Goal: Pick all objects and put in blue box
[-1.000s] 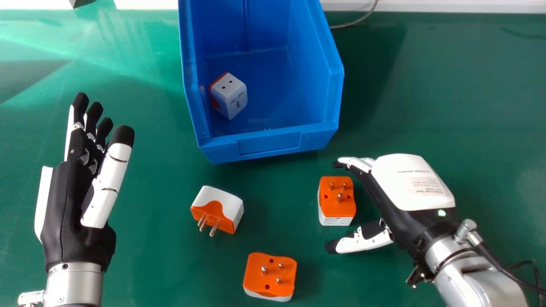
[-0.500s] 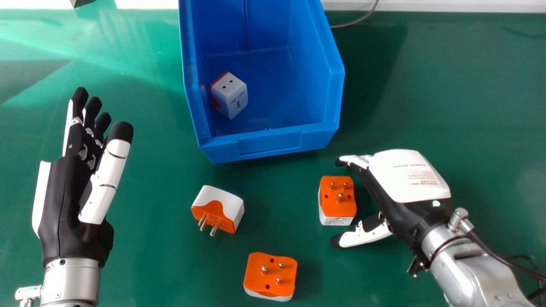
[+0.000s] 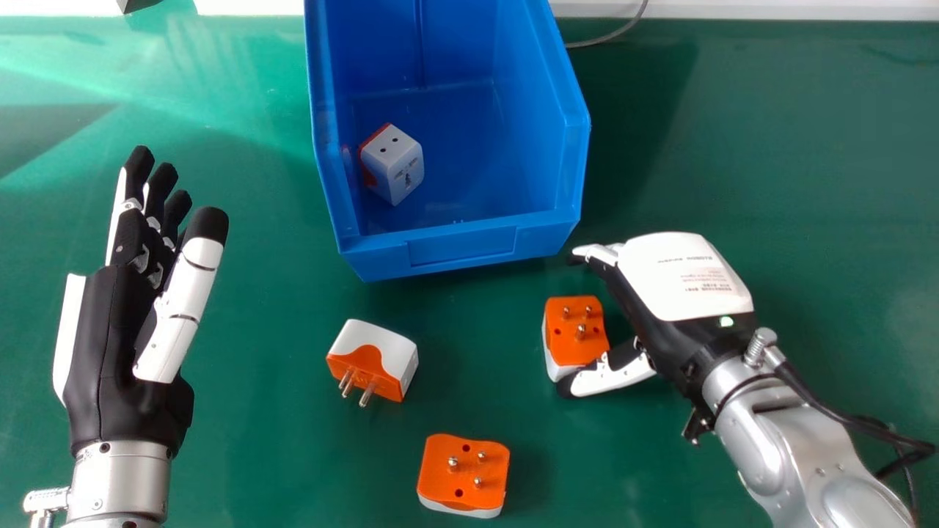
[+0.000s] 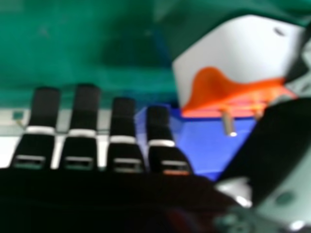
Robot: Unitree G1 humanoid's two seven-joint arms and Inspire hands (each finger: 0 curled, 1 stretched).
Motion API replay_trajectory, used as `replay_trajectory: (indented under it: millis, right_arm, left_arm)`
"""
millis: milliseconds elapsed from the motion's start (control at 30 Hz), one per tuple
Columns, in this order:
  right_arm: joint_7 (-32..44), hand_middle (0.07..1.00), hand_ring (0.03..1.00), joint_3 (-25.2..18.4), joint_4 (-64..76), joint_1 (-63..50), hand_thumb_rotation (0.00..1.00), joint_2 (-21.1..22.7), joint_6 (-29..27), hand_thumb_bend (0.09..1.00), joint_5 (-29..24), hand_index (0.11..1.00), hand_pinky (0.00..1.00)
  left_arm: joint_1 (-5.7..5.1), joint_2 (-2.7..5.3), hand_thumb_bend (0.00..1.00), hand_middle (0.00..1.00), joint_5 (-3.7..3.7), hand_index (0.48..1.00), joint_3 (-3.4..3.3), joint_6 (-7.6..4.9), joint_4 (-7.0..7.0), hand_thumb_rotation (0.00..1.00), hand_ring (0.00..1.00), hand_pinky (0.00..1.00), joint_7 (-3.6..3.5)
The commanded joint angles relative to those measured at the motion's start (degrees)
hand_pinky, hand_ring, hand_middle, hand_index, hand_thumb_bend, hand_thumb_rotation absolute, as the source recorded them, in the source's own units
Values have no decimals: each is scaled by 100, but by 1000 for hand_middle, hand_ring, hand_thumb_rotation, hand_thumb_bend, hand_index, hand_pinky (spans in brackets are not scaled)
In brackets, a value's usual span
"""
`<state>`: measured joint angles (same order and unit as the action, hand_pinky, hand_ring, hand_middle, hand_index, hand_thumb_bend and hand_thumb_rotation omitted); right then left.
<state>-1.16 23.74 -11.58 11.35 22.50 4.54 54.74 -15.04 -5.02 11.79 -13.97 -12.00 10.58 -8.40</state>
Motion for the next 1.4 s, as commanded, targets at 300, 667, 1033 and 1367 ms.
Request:
replay_trajectory:
  millis: [300,667,1033,1367]
  right_arm:
    - [-40,800,769,320,-605,436,412,-70,164,772,27,789,678]
    - [-33,802,771,391,-731,477,354,-22,153,778,-82,783,684]
    - [507,795,766,462,-411,321,300,220,232,797,-104,775,683]
    - [833,789,758,473,165,-69,270,404,315,804,-107,765,677]
  left_arm:
    - [1,-16,611,965,-44,960,-17,-19,178,607,962,947,148]
    - [73,-38,601,962,-36,945,-58,37,170,612,962,958,181]
    - [136,-51,596,955,-101,931,-50,60,171,623,957,965,270]
    - [195,-65,599,956,-51,928,-78,74,158,628,954,962,254]
